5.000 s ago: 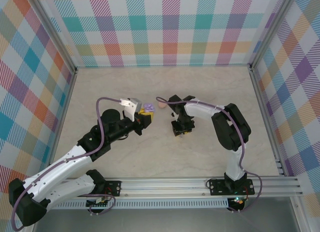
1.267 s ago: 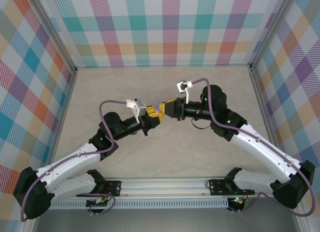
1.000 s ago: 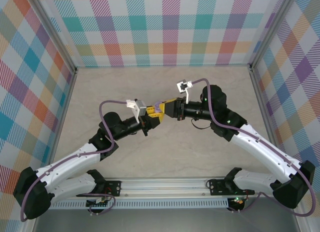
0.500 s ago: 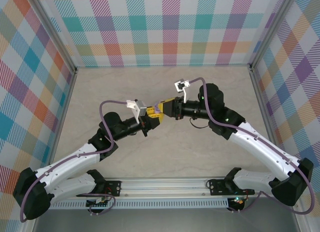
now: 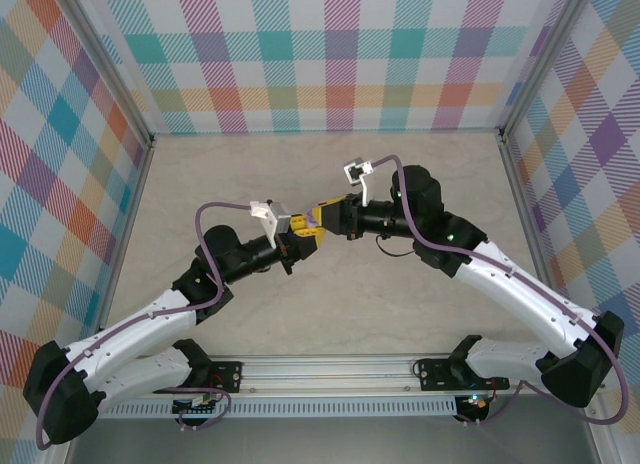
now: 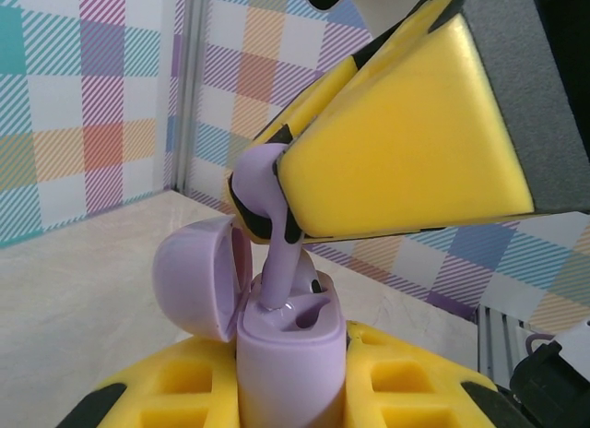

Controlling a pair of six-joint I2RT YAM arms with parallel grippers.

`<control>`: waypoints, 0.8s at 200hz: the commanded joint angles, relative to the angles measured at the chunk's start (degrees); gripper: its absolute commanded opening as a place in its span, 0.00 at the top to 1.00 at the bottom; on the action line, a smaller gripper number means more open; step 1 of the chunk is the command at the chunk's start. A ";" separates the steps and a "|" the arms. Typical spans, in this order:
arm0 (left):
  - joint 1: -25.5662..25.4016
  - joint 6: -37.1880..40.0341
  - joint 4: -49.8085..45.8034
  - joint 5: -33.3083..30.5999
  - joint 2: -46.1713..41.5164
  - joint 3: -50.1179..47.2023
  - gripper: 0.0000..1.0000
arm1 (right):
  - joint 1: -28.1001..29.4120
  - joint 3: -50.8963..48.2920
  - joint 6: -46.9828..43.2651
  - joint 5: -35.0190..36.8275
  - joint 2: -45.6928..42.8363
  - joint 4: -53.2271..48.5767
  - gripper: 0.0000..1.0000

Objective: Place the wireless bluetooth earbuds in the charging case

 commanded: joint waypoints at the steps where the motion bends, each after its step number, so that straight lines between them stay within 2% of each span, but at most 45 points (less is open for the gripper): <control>1: -0.75 1.28 1.82 -1.68 -1.49 2.52 1.00 | 0.85 1.51 -1.48 -0.32 0.06 -2.92 0.77; 122: -0.75 2.60 0.06 -2.53 -2.60 2.54 1.00 | 1.13 1.95 -2.02 0.49 -0.30 -4.61 0.77; 160: -0.80 2.67 0.73 -1.67 -3.20 2.32 1.00 | 1.13 2.03 -2.10 3.14 0.24 -6.54 0.78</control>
